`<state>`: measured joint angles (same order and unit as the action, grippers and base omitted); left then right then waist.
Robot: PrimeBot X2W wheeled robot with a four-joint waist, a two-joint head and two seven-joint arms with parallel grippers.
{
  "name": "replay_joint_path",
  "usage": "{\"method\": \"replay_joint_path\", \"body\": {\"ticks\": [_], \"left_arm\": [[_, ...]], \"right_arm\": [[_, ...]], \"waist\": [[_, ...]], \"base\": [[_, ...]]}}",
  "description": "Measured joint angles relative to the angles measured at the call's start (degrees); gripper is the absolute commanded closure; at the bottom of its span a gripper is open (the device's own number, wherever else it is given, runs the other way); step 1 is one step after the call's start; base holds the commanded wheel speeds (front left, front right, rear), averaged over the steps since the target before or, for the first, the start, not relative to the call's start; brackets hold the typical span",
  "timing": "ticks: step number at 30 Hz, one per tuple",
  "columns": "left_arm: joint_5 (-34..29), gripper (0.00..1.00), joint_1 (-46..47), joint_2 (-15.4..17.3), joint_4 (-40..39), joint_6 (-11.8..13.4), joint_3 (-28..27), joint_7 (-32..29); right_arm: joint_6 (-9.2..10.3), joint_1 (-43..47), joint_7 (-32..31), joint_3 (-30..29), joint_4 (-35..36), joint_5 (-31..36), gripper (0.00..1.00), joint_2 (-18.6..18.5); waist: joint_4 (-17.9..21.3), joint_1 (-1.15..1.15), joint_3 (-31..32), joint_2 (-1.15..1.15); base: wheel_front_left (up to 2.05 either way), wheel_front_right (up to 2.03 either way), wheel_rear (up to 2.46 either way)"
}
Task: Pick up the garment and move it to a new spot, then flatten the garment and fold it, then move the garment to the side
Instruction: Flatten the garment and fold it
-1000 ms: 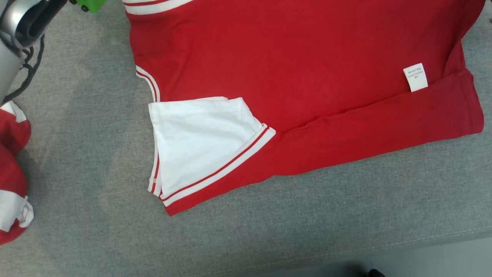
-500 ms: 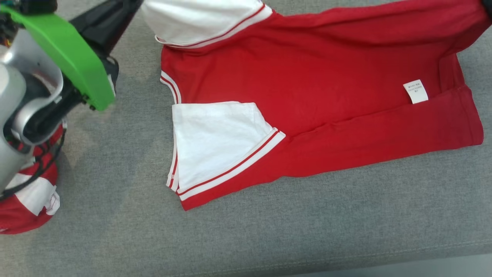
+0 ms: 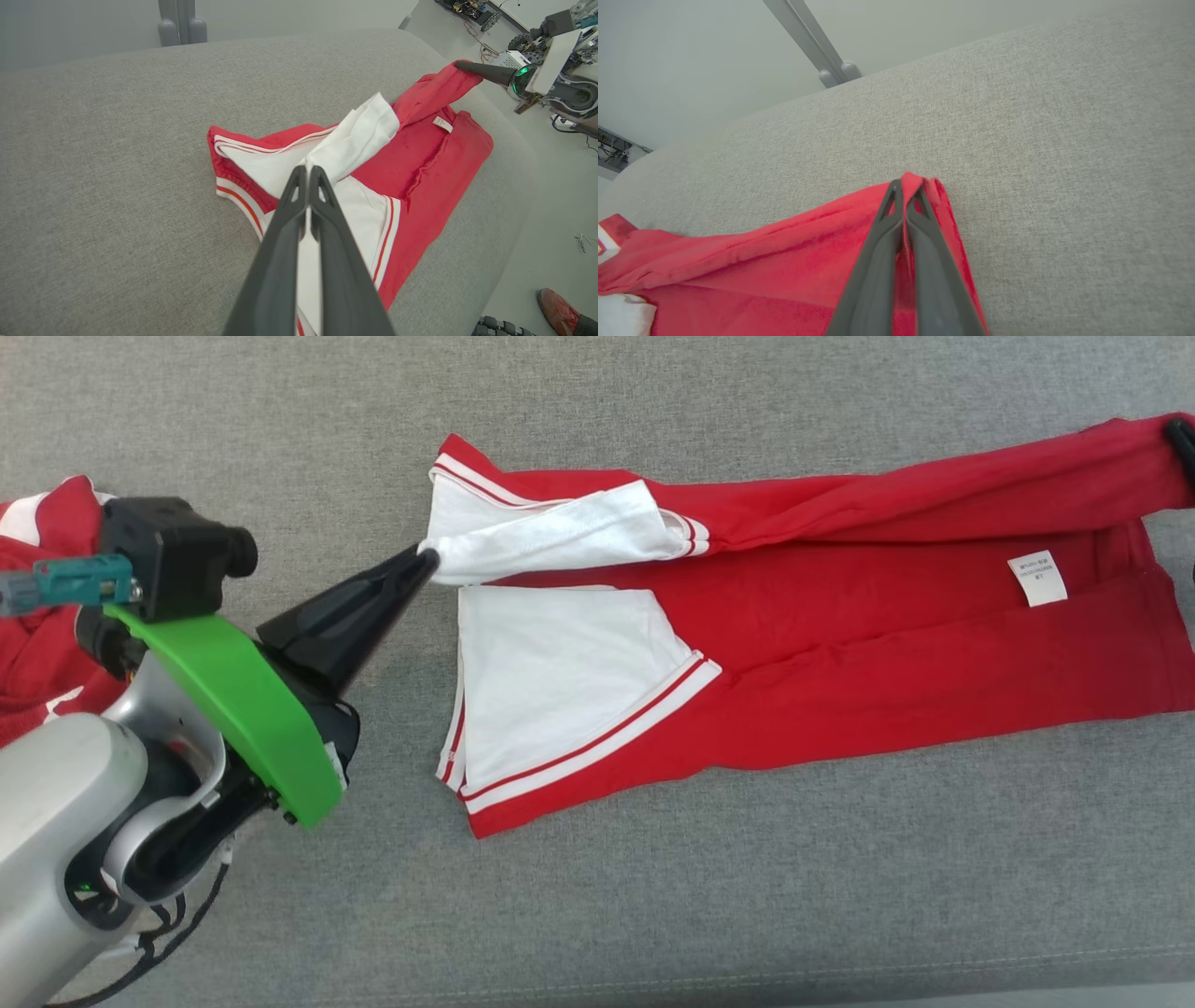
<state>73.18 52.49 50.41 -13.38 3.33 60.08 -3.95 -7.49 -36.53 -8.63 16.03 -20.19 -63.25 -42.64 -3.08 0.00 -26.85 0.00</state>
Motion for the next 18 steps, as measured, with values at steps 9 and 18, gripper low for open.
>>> {"method": "replay_joint_path", "body": {"ticks": [9,18], "left_arm": [[2.57,1.00,-5.93,0.47,-2.70,1.96,2.16,0.86],[2.94,0.00,-9.90,-1.22,-1.03,2.83,4.14,3.15]], "right_arm": [[0.00,3.15,2.38,1.66,-2.19,-0.79,1.00,0.05],[0.00,4.67,5.06,2.96,-5.68,-1.82,0.00,1.02]], "waist": [[-0.25,0.00,0.39,0.00],[-0.01,0.00,2.38,0.00]], "base": [[0.00,0.00,0.00],[0.00,0.00,0.00]]}}
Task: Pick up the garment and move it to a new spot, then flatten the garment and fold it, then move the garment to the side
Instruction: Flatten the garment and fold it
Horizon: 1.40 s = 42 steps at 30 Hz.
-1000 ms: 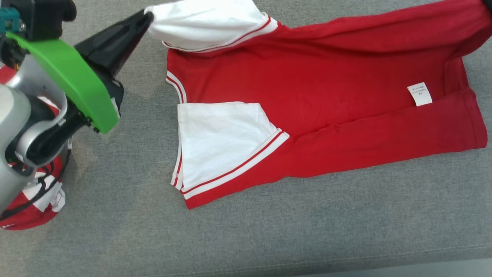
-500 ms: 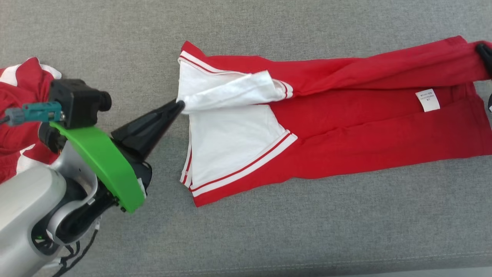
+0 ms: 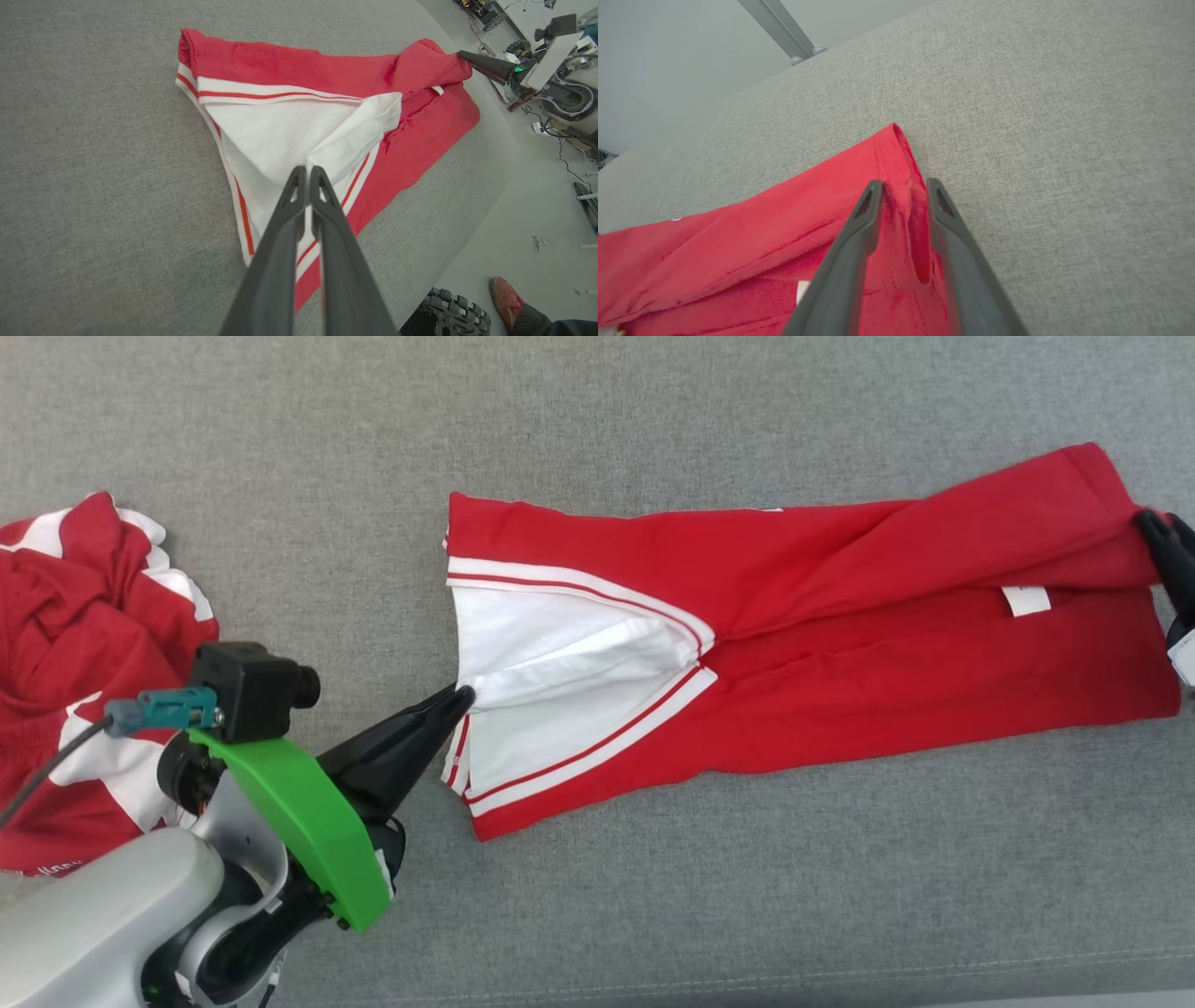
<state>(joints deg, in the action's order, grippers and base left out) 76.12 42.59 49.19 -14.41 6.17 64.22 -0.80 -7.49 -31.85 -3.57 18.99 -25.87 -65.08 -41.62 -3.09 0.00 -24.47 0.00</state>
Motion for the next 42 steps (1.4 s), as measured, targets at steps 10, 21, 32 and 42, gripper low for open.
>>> {"method": "replay_joint_path", "body": {"ticks": [10,21,32,42], "left_arm": [[-2.98,0.00,-7.35,-3.81,5.48,5.08,1.02,9.94],[-19.51,0.00,-24.39,-14.85,10.63,12.99,-15.89,15.86],[-39.41,0.00,-43.00,-29.51,13.16,7.59,-35.07,15.92],[-53.76,0.00,-50.01,-41.31,14.37,-0.43,-49.34,15.92]], "right_arm": [[0.00,7.37,5.88,1.91,-0.11,-0.97,0.00,0.71],[0.00,16.70,15.01,5.23,-0.55,2.03,0.00,3.77],[0.00,20.35,18.36,4.33,-3.87,7.26,0.00,8.89],[0.00,24.41,18.57,-5.44,-3.93,16.31,0.00,14.78]], "waist": [[0.65,0.00,6.03,0.00],[1.68,0.00,14.69,0.00],[1.08,0.00,20.81,0.00],[-1.51,0.00,22.96,0.00]], "base": [[0.00,0.00,0.00],[0.00,0.00,0.00],[0.00,0.00,0.00],[0.00,0.00,0.00]]}}
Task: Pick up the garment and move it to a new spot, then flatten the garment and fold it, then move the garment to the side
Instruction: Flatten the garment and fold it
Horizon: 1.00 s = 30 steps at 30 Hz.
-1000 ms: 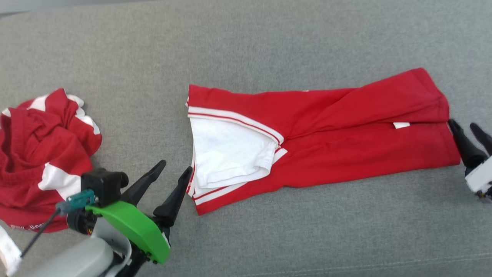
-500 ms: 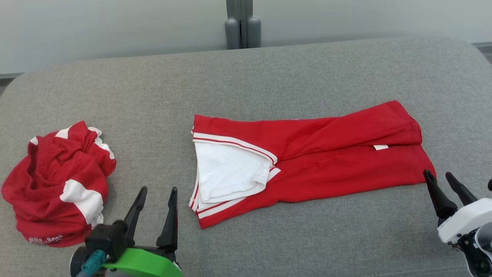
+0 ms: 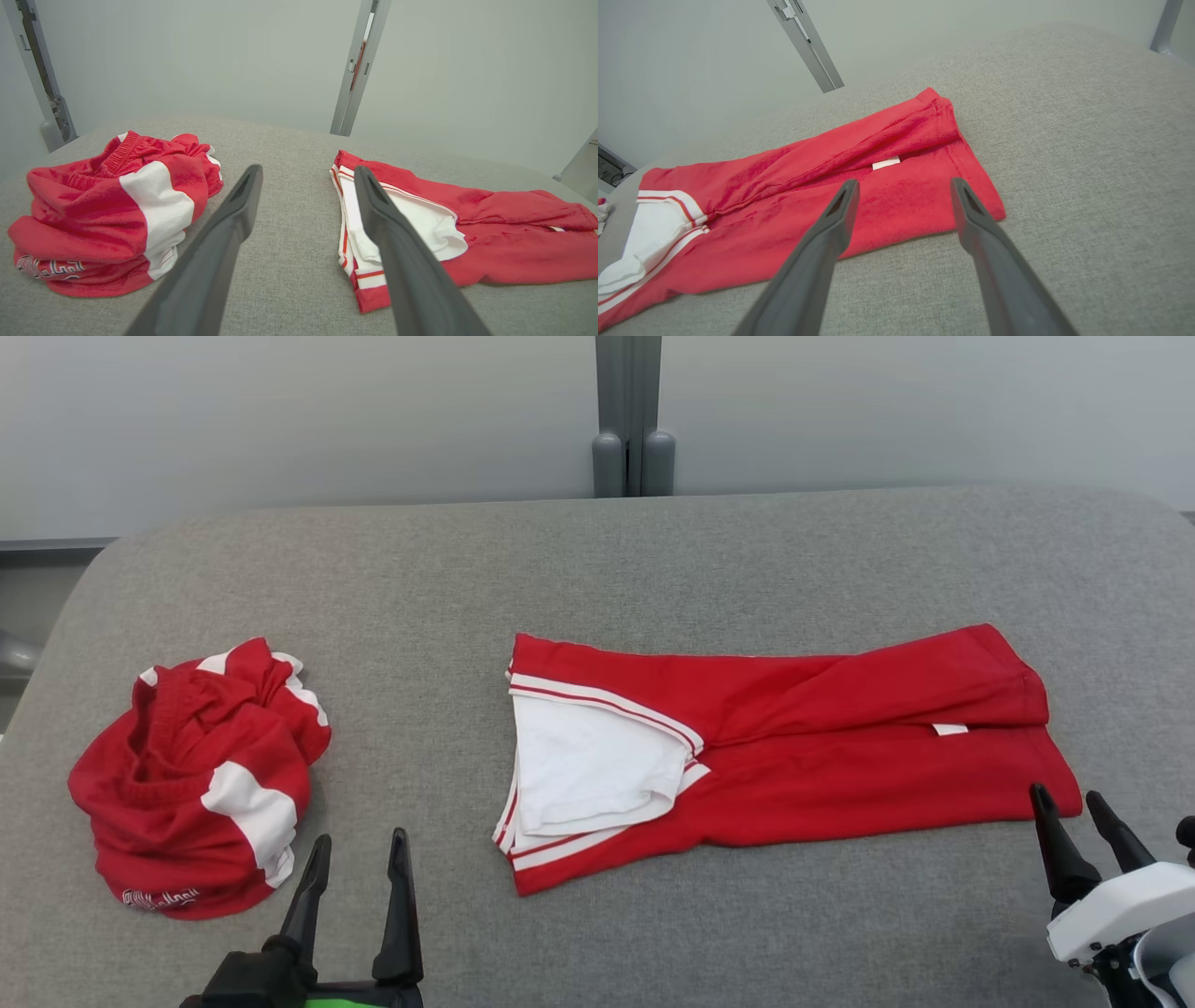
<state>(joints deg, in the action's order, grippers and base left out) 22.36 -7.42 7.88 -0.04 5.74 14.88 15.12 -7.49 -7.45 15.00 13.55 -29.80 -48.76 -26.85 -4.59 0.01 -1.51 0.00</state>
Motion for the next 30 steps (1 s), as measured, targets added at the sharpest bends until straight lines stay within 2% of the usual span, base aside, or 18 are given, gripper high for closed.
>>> {"method": "replay_joint_path", "body": {"ticks": [6,14,20,30], "left_arm": [[-8.54,0.00,-0.39,-2.24,0.78,-3.33,-2.09,0.00],[-14.86,0.00,-0.31,-3.75,0.83,-4.30,-2.74,0.00],[-15.94,0.00,0.72,-4.60,0.85,-5.13,-1.87,0.00],[-15.69,0.00,5.04,-4.91,1.49,-6.57,-0.31,0.00]], "right_arm": [[0.00,0.54,0.00,-3.03,-0.89,4.83,0.00,2.44],[0.00,-4.59,0.00,-7.26,-8.05,9.33,0.00,3.05],[0.00,-11.09,-2.53,-9.20,-14.88,10.87,0.00,1.88],[-0.02,-20.11,-5.19,-10.05,-22.46,13.79,0.00,0.09]], "waist": [[-1.80,0.00,0.38,0.00],[-3.32,0.00,-1.19,0.00],[-4.37,0.00,-3.92,0.00],[-5.51,0.00,-9.98,0.00]], "base": [[0.00,0.00,0.00],[0.00,0.00,0.00],[0.00,0.00,0.00],[0.00,0.00,0.00]]}}
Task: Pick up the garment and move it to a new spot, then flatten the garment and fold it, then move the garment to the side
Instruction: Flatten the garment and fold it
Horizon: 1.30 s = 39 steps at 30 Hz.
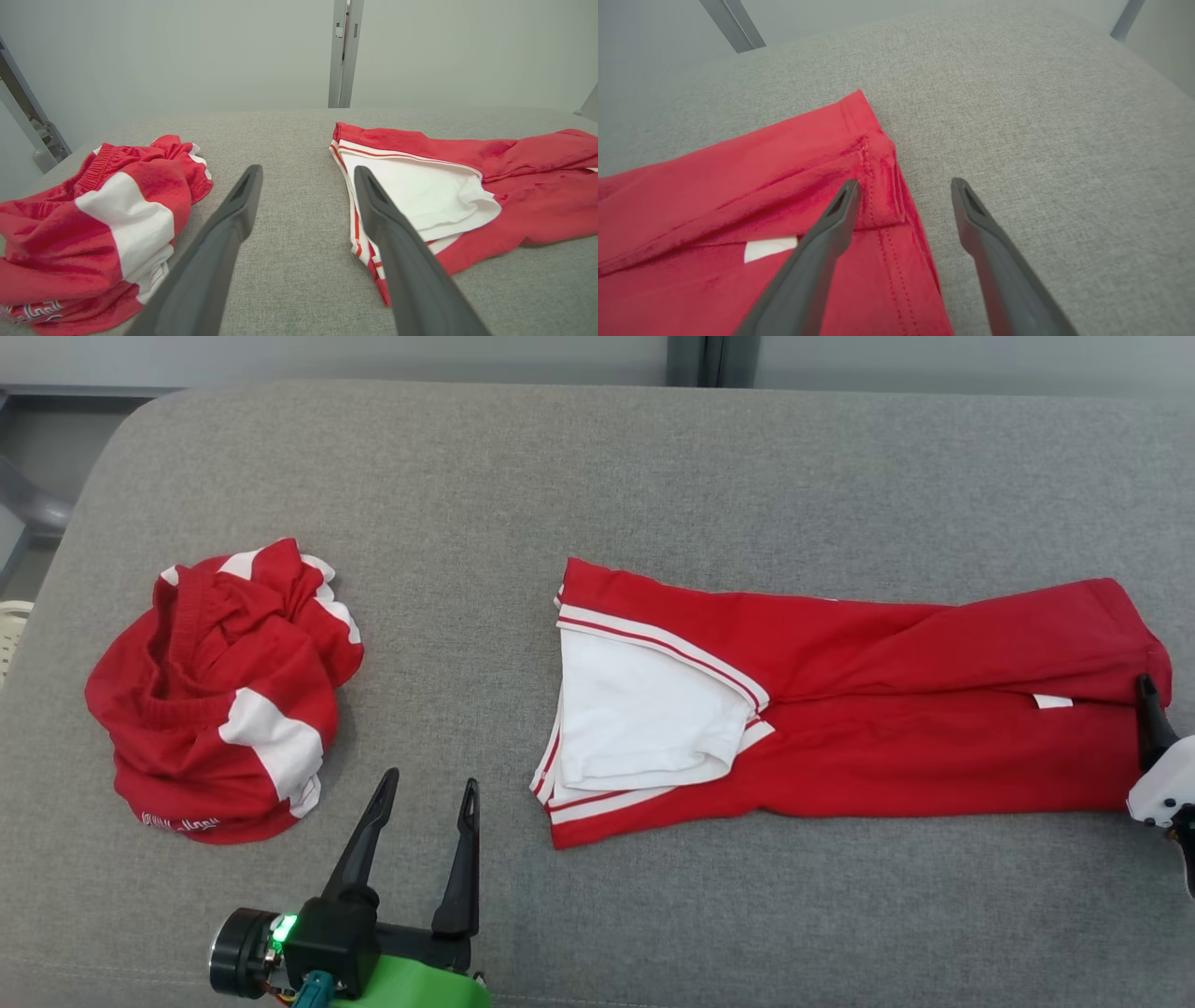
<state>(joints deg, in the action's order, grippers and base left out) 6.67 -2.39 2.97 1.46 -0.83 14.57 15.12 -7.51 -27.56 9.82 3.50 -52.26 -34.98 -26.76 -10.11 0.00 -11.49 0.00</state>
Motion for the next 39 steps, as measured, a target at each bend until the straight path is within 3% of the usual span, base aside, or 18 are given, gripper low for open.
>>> {"method": "replay_joint_path", "body": {"ticks": [11,12,14,15,16,22,34,39], "left_arm": [[1.20,0.00,2.13,-0.02,-0.07,-0.01,0.56,0.00],[1.20,0.00,2.23,-0.02,-0.09,-0.01,0.56,0.00],[1.20,0.00,2.30,-0.03,-0.09,-0.01,0.55,0.00],[1.20,0.00,2.31,-0.03,-0.09,0.00,0.53,0.00],[1.20,0.00,2.31,-0.03,-0.08,0.00,0.53,0.00],[1.15,0.00,2.26,-0.04,-0.03,-0.10,0.29,0.00],[0.59,0.00,1.83,-0.08,0.10,-0.53,-0.65,0.00],[0.60,0.00,1.49,-0.08,0.46,-0.41,-0.68,0.00]], "right_arm": [[-0.03,-3.71,-3.69,0.26,-4.44,-2.14,0.00,0.11],[-0.03,-3.80,-4.31,0.45,-4.28,-3.01,0.26,0.27],[-0.02,-3.74,-5.73,1.01,-3.88,-4.55,0.60,0.56],[-0.02,-3.56,-6.51,1.48,-3.47,-5.33,0.92,0.68],[-0.02,-3.38,-6.99,1.79,-3.12,-6.00,1.00,0.71],[-0.12,-0.98,-7.08,4.39,-0.44,-7.99,1.00,-0.59],[-0.04,-0.74,-5.11,6.80,-0.32,-4.64,1.00,-9.51],[-0.04,-2.05,-5.79,7.78,3.61,-3.56,1.00,-10.45]], "waist": [[-0.26,0.00,-4.44,0.00],[-0.20,0.00,-4.60,0.00],[0.05,0.00,-4.64,0.00],[0.21,0.00,-4.55,0.00],[0.32,0.00,-4.43,0.00],[1.58,0.00,-3.46,0.00],[5.26,0.00,-1.58,0.00],[6.47,0.00,-0.17,0.00]], "base": [[0.00,0.00,0.00],[0.00,0.00,0.00],[0.00,0.00,0.00],[0.00,0.00,0.00],[0.00,0.00,0.00],[0.00,0.00,0.00],[0.00,0.00,0.00],[0.00,0.00,0.00]]}}
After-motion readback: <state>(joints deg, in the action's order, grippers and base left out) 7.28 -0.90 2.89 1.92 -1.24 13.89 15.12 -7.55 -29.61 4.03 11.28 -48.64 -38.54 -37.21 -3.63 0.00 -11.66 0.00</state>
